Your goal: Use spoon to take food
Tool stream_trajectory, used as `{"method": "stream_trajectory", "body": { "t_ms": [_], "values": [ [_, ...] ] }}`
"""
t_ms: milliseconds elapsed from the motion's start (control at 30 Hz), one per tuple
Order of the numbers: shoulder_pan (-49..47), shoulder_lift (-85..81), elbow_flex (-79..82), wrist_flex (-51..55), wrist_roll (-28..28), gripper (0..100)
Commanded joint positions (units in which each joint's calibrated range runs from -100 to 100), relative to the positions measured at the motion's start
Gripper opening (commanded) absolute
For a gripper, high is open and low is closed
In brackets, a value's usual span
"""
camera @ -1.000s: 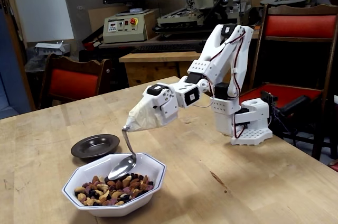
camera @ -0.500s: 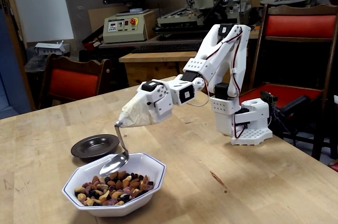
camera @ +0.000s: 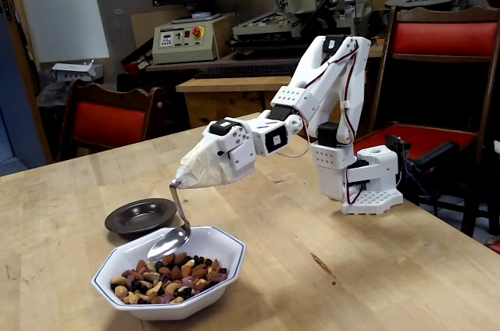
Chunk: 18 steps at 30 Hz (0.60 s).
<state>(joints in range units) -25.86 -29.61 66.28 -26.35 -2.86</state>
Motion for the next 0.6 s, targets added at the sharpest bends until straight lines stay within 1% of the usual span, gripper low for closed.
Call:
{"method": "stream_trajectory", "body": {
  "t_ms": [0, 300, 567],
  "values": [
    [0.7, -0.4, -3.7, -1.5, -0.3, 4],
    [12.9, -0.3, -3.7, -1.5, -0.2, 4],
    [14.1, -0.3, -3.7, -1.5, -0.2, 4]
  ]
}}
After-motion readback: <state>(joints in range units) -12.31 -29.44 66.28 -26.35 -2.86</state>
